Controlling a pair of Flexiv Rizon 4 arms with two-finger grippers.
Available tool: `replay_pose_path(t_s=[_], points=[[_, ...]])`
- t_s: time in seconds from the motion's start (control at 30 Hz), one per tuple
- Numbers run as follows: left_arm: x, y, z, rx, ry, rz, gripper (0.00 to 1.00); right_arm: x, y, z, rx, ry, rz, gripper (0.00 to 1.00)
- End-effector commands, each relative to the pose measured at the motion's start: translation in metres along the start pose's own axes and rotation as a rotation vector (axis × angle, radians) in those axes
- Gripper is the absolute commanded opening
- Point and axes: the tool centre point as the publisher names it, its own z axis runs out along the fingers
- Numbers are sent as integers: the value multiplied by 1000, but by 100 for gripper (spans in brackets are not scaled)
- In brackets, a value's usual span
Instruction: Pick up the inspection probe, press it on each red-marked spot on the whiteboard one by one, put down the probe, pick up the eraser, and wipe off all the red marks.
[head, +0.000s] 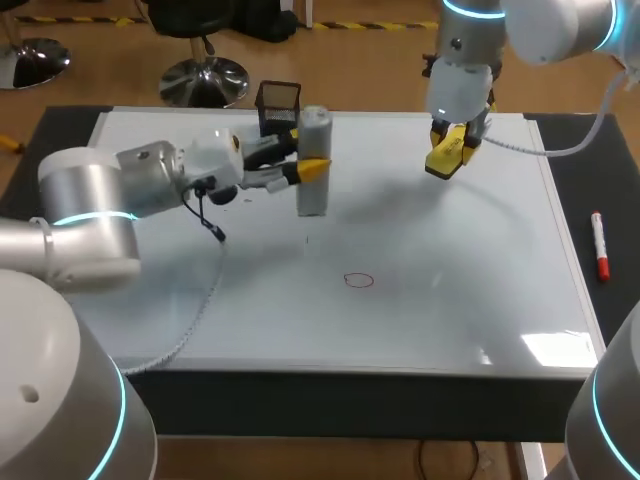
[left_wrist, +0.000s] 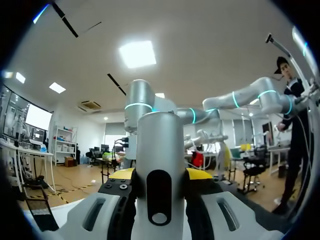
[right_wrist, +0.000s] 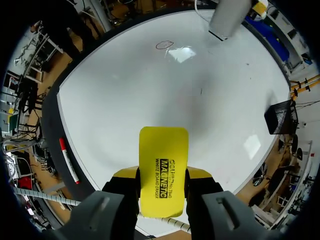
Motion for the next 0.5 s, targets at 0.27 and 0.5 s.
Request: replay_pose_path(t_s=[0.27, 0.5], points=[[59, 19, 26, 28, 82, -51, 0, 0, -1, -1, 1, 4, -2, 0], [91, 32, 34, 32, 119, -86, 0, 0, -1, -1, 1, 4, -2, 0]])
